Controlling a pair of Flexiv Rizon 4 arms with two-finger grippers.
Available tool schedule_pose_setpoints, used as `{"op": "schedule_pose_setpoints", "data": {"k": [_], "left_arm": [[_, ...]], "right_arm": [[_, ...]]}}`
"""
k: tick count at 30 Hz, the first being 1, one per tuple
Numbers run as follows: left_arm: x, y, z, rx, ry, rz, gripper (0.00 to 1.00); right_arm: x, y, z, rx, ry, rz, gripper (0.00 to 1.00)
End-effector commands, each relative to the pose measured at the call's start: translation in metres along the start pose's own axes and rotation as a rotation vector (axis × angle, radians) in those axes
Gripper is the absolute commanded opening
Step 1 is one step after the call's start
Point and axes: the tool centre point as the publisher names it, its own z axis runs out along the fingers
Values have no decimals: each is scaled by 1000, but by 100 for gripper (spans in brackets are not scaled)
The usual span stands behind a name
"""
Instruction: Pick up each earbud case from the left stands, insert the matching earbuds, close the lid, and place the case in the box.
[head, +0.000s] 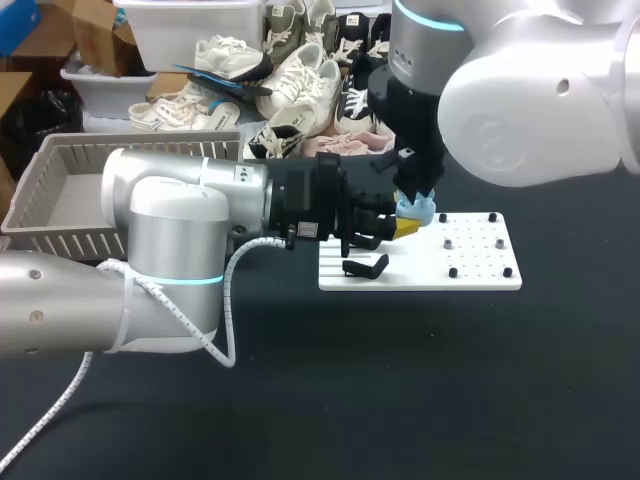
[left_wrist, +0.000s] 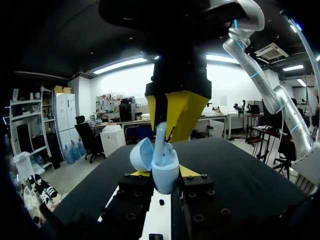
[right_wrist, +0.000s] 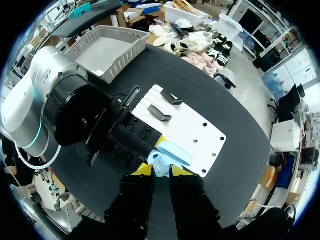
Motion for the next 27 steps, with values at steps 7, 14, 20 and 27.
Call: {"op": "schedule_pose_setpoints", "data": {"k": [7,14,20,27], "left_arm": [[0,0,0,-1,-3,1,0],[0,0,0,-1,-3,1,0],[0,0,0,-1,-3,1,0],[0,0,0,-1,-3,1,0]], "right_arm": [[1,5,5,-4,6,-2,0],[2,4,7,-5,12,-1,0],[0,5,9,-6,16,-3,0],[-2,5,11,-8,24,-9,0]]}}
